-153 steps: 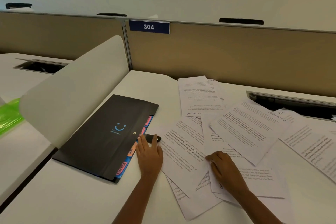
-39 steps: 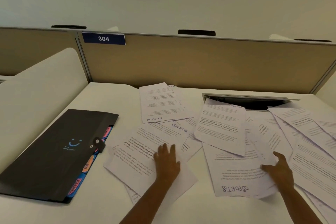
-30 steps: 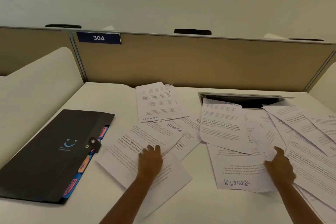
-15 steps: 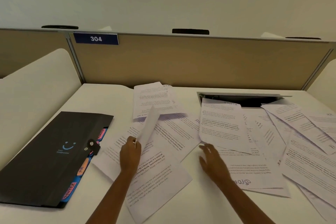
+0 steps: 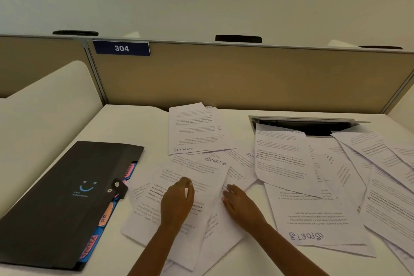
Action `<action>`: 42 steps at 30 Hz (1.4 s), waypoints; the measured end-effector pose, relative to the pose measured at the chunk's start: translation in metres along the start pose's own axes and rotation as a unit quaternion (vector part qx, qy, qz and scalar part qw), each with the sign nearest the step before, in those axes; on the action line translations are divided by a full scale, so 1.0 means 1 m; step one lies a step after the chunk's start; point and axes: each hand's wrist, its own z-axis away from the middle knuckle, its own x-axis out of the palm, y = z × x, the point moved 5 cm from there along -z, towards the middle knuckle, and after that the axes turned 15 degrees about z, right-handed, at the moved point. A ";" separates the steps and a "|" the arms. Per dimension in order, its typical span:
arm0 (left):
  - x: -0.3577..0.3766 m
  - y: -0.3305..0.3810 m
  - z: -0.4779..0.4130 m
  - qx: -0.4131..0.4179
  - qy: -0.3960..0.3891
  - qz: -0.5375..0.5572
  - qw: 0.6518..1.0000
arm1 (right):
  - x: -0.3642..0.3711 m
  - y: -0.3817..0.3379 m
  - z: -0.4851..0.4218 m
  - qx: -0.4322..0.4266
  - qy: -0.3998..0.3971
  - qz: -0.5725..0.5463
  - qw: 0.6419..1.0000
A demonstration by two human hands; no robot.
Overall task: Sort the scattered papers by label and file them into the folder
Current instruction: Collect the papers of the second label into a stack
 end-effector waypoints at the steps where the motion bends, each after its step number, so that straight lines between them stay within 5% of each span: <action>1: 0.003 -0.002 -0.002 0.022 -0.007 0.005 1.000 | 0.000 -0.001 0.003 0.004 0.011 -0.024 1.000; 5: 0.026 -0.015 -0.004 -0.047 -0.160 -0.104 0.980 | -0.006 0.003 0.008 0.110 0.147 -0.164 0.969; 10: 0.029 -0.028 -0.003 -0.096 -0.191 -0.173 0.962 | -0.018 0.016 0.004 0.274 0.259 -0.365 0.851; 17: 0.026 -0.032 -0.005 -0.117 -0.180 -0.166 0.963 | -0.036 0.011 -0.028 0.336 0.166 -0.468 0.800; 27: 0.021 -0.026 -0.005 -0.115 -0.172 -0.135 0.969 | -0.125 -0.041 -0.028 0.047 0.285 -0.270 0.918; 35: 0.024 -0.029 -0.013 -0.118 -0.186 -0.158 0.962 | -0.219 -0.047 0.009 -0.077 0.468 -0.177 0.862; 38: 0.021 -0.017 -0.020 -0.119 -0.139 0.020 0.983 | -0.236 -0.037 0.015 -0.083 0.461 -0.230 0.853; 42: 0.018 0.011 -0.036 -0.135 -0.121 0.221 0.958 | -0.244 -0.014 0.014 -0.067 0.393 -0.414 0.818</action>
